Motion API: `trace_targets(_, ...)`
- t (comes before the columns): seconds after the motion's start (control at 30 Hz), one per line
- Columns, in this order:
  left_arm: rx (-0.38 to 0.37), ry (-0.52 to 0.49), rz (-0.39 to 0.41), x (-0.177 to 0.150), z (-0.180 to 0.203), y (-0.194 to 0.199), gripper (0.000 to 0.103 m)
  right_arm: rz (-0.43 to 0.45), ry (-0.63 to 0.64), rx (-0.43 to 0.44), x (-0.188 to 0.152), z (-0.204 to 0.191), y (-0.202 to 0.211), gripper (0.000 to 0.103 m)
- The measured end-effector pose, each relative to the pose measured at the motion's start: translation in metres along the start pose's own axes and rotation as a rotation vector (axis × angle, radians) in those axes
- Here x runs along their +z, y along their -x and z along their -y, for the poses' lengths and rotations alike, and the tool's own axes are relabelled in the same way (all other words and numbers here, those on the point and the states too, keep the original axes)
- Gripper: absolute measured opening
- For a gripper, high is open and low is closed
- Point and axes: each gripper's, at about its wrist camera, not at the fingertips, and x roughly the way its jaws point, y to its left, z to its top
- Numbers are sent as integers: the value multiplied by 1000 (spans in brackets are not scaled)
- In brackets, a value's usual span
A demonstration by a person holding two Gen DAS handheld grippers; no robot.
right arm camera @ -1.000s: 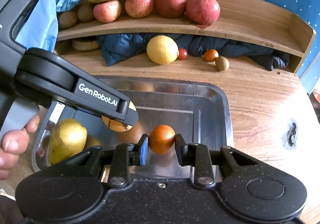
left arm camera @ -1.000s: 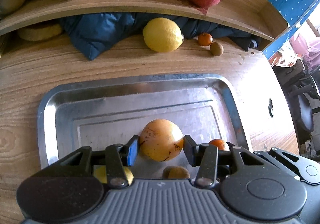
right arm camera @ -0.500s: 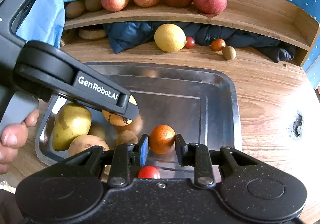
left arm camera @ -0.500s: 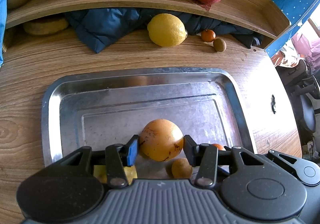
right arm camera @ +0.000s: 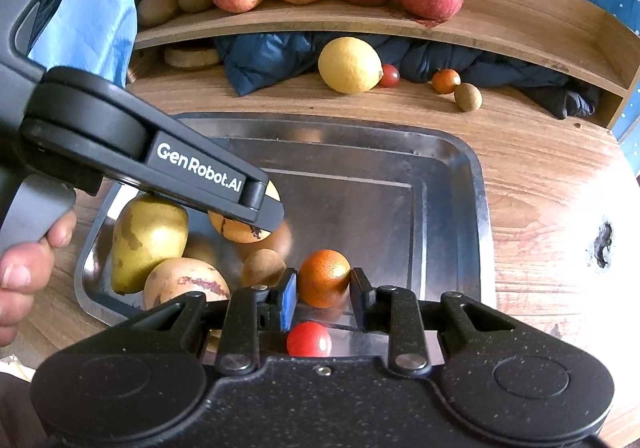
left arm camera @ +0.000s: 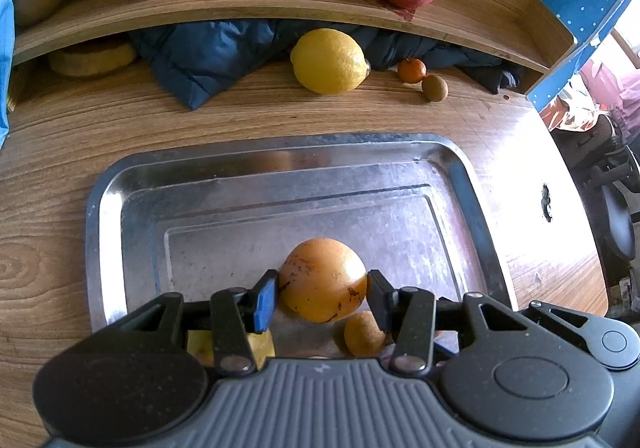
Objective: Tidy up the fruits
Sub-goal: 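Lower the pepino onto the tray with the left tool while the right lowers the orange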
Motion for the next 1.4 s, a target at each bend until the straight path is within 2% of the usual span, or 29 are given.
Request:
trace_targets(0.87,17,6,17,-2,1,3,52,-8,2,0,-1,2,-2,33)
trace_targets(0.97,18,12,23,-4,1,6,57,-4,3,-2,-2,2,-1,36)
trace_targets(1.07,16,13,32,-6,3,10,60,6,4,-5,-3,3,4,44)
trace_targets(1.4,31,22,92,-13,6,31,85,46,-2,10,-7,7,21,67)
